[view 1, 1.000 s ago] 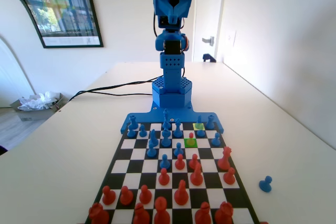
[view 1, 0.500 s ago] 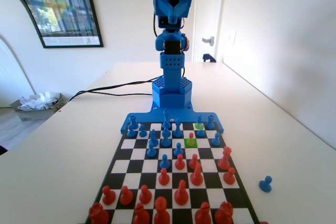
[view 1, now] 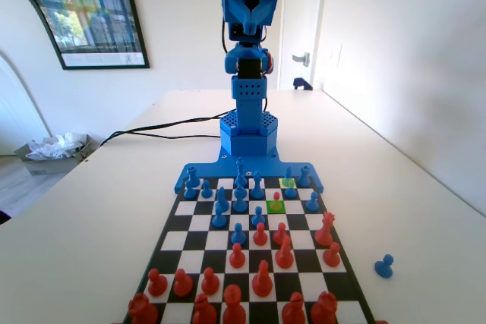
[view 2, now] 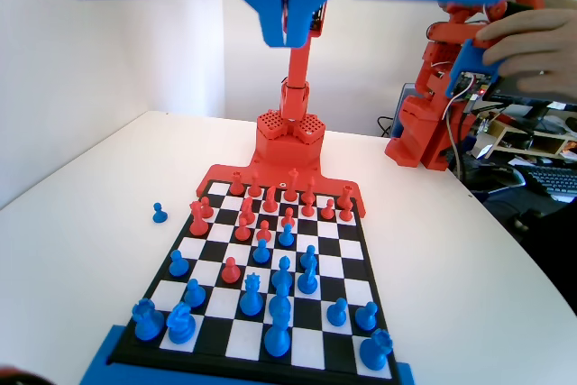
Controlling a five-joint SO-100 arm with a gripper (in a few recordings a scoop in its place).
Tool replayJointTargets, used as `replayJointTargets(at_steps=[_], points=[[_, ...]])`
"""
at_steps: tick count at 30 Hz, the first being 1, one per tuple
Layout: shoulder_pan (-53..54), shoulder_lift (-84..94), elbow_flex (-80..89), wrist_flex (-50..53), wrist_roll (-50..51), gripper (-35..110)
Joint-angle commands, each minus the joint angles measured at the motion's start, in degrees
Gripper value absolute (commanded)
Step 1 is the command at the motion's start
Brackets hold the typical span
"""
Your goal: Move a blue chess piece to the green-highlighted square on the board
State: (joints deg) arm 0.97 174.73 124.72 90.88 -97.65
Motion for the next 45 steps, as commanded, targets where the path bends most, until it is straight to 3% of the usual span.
replayJointTargets(at_steps=[1, 15, 30, 45], points=[[-0.53, -0.44, -1.23, -0.7, 0.7, 1], [-4.66, -29.88, -23.2, 1.14, 12.66, 1], [-1.76, -47.72, -17.4, -12.66, 23.99, 1], [-8.44, -61.0, -6.94, -19.16, 38.94, 1]])
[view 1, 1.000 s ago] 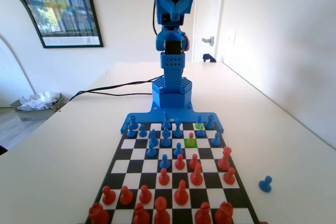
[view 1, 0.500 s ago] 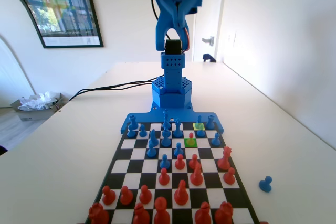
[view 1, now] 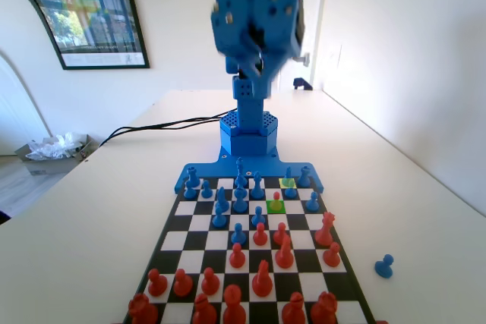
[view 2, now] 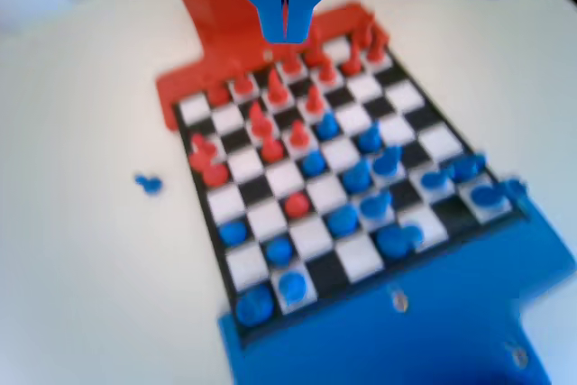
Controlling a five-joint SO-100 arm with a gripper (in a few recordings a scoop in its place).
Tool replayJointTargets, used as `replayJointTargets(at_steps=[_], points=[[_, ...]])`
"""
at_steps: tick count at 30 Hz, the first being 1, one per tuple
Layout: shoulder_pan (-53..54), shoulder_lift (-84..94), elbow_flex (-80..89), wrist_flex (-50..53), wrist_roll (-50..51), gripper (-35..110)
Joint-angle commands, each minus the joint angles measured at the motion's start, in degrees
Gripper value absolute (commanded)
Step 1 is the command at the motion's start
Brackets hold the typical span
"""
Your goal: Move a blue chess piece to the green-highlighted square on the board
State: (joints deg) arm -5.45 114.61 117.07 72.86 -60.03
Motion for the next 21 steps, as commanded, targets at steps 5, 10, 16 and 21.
replayJointTargets(at_steps=[5, 10, 16, 21], points=[[-3.52, -7.03, 5.71, -9.76, 6.5, 3], [-5.27, -11.16, 11.16, -17.49, 9.49, 5], [-5.54, -14.15, 16.0, -24.7, 10.63, 9], [-5.71, -15.21, 17.31, -26.98, 11.07, 10]])
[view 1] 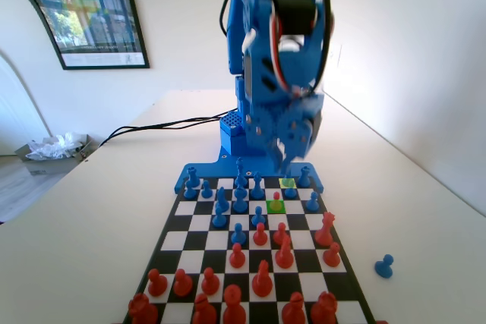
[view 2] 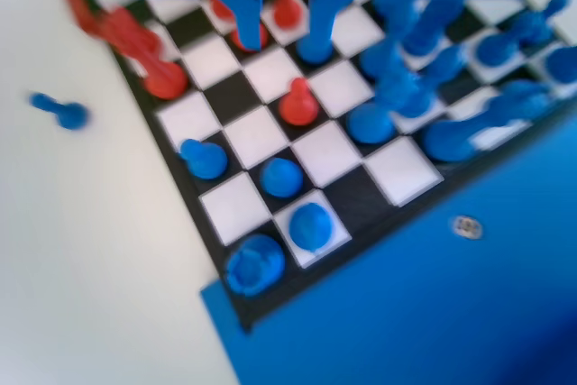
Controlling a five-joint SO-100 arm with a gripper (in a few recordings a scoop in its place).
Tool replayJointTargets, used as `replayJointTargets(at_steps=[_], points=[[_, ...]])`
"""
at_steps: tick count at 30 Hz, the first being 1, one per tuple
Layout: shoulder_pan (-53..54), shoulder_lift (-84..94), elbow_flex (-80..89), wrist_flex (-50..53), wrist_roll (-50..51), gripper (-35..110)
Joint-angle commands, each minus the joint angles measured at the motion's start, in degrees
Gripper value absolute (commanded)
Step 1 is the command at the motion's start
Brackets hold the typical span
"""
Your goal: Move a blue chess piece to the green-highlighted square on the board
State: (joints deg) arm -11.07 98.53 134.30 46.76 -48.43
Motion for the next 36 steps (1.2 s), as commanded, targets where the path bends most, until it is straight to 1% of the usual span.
replayJointTargets(at_steps=[1, 22, 30, 36], points=[[-0.18, 0.79, 0.26, -1.05, -0.53, 10], [1.32, -6.33, 0.62, -5.62, -1.23, 10], [0.88, -8.96, 1.23, -8.61, -1.32, 10], [0.35, -9.32, 1.05, -8.88, -1.05, 10]])
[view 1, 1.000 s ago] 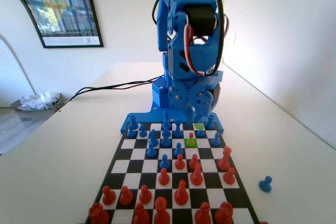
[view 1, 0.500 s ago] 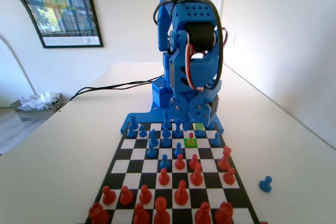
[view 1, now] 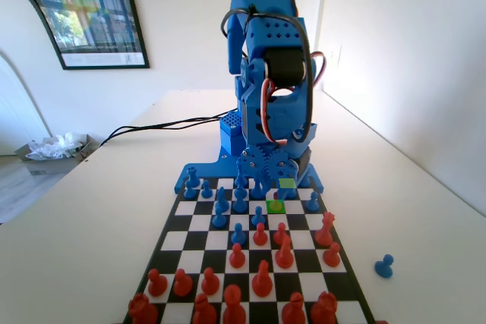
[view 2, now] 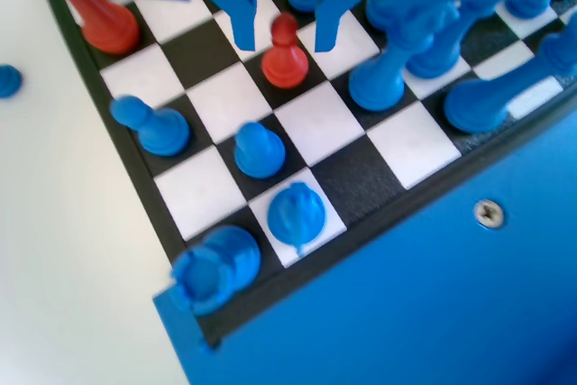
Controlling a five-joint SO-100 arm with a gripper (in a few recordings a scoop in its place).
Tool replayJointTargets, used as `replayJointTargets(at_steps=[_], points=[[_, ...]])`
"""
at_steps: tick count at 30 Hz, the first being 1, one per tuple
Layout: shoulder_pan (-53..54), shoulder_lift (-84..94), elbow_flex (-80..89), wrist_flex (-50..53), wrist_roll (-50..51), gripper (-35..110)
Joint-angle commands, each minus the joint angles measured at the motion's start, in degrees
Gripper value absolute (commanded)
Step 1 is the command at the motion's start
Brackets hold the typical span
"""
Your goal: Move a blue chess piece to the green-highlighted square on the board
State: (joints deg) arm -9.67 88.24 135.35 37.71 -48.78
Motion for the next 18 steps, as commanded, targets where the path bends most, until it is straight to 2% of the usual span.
replayJointTargets(at_steps=[1, 18], points=[[-1.05, 0.97, -0.09, 0.18, -0.7, 10], [-0.79, -0.79, -0.88, -0.35, -1.05, 10]])
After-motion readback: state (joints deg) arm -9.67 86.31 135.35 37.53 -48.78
